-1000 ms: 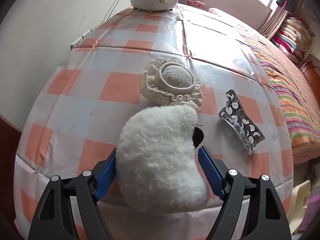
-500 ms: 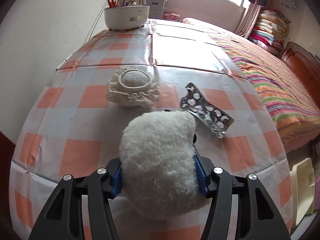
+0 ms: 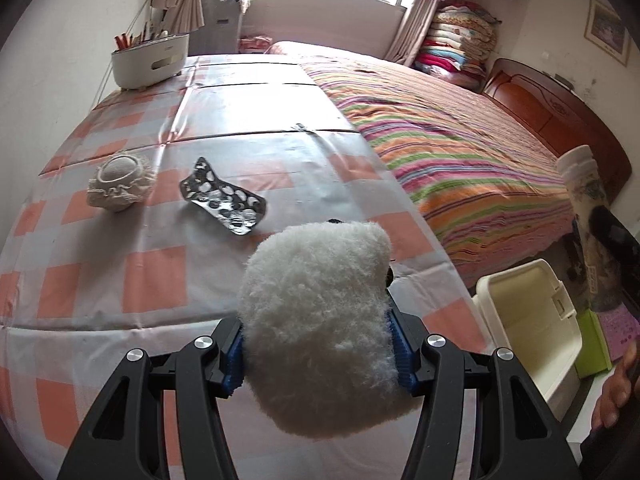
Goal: Collect trash
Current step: 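Carry the tube and plush toy over the cream bin with both tools, then open the right tool over the bin while the left tool drops the plush toy in, then move both open tools back over the table toward the pill blister, then grasp the silver pill blister pack with the right tool, then grasp the beige lace cushion with the left tool while the right tool lifts the blister, then carry the blister pack and lace cushion over the cream bin with both tools, then release the pill blister into the bin with the right tool, then lower the lace cushion into the cream bin and open the left tool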
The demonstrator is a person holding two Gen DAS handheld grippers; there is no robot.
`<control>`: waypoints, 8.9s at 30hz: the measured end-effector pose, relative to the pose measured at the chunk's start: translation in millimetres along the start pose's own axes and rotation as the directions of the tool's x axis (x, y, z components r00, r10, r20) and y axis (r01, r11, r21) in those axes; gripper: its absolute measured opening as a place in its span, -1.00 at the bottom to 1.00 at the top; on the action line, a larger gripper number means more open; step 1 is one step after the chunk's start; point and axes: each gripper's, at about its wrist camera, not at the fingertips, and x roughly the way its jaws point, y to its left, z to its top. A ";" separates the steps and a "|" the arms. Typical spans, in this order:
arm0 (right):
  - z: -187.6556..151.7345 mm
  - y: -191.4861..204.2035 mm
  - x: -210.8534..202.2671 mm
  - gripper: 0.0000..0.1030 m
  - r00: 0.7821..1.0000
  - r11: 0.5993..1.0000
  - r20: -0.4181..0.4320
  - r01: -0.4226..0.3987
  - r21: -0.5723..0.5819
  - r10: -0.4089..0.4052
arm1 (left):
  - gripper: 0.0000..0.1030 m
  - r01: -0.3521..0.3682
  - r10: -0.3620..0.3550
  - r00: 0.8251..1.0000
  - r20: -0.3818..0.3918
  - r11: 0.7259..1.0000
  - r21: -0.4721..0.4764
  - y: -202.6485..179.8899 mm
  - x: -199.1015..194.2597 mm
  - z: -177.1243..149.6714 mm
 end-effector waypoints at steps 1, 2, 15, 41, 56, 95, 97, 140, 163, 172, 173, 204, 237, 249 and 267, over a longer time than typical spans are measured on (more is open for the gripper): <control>-0.1 -3.1 -2.8 -0.46 1.000 1.000 0.005 0.012 -0.001 -0.012 | 0.07 0.013 -0.013 1.000 -0.002 1.000 0.014 -8.2 -0.1 -0.9; -0.4 -7.7 -7.1 -0.46 1.000 1.000 0.013 0.029 0.001 -0.029 | 0.07 0.024 -0.024 1.000 -0.003 0.999 0.022 -13.9 -0.2 -1.5; -6.6 -46.1 -42.6 -0.46 0.969 0.972 0.081 0.234 0.006 -0.233 | 0.07 0.142 -0.137 0.990 -0.041 0.978 0.152 -94.1 3.0 -7.3; -22.9 -33.1 -84.2 0.21 0.914 0.934 0.205 0.358 -0.005 -0.349 | 0.08 0.181 -0.167 0.983 -0.077 0.953 0.242 -142.4 3.3 -14.3; -17.8 -65.4 -145.0 0.40 0.849 0.921 0.361 0.335 0.198 -0.387 | 0.11 0.212 -0.192 0.976 -0.100 0.939 0.269 -166.8 12.3 -16.6; -3.7 7.6 -69.7 0.78 0.902 0.974 0.367 0.214 0.074 -0.227 | 0.59 0.081 -0.072 0.996 -0.055 0.982 0.172 -95.0 -6.1 -17.0; -2.6 26.2 -47.5 0.80 0.927 0.983 0.330 0.185 0.010 -0.178 | 0.67 0.049 -0.044 0.998 -0.043 0.990 0.133 -72.7 -12.8 -16.1; -6.5 147.1 340.3 0.53 0.870 0.827 -0.465 -0.135 -0.546 -0.165 | 0.75 -0.207 0.200 0.978 -0.053 0.934 -0.293 178.8 -80.2 -56.9; 17.2 121.1 278.7 -0.40 0.903 0.944 -0.429 -0.156 -0.289 0.018 | 0.75 -0.236 0.227 0.972 -0.065 0.932 -0.274 190.4 -54.0 -15.6; 34.9 141.0 166.8 -0.40 0.948 0.952 -0.268 -0.228 -0.204 0.170 | 0.75 -0.247 0.235 0.969 -0.079 0.944 -0.218 188.4 -2.6 44.9; 31.2 144.9 156.1 -0.40 0.948 0.950 -0.257 -0.242 -0.198 0.188 | 0.75 -0.249 0.236 0.968 -0.083 0.945 -0.213 188.4 2.9 49.9; 15.3 103.7 83.2 -0.40 0.967 0.963 -0.077 -0.250 -0.104 0.243 | -0.03 -0.297 0.291 0.954 -0.071 0.951 -0.088 164.0 66.0 78.0; 4.2 -40.2 -9.2 -0.40 0.980 0.984 0.093 0.175 0.036 -0.177 | -0.04 0.008 -0.013 0.999 0.034 0.987 0.161 -32.9 -8.9 19.5; -26.6 -77.7 -34.7 -0.36 0.927 0.929 0.059 0.367 0.056 -0.370 | -0.04 0.082 -0.090 0.996 0.024 0.969 0.234 -82.1 -16.0 14.0; -18.1 -63.6 -75.9 -0.34 0.912 0.927 0.174 0.351 0.129 -0.370 | -0.04 0.128 -0.134 0.991 0.003 0.948 0.293 -118.6 -19.7 8.7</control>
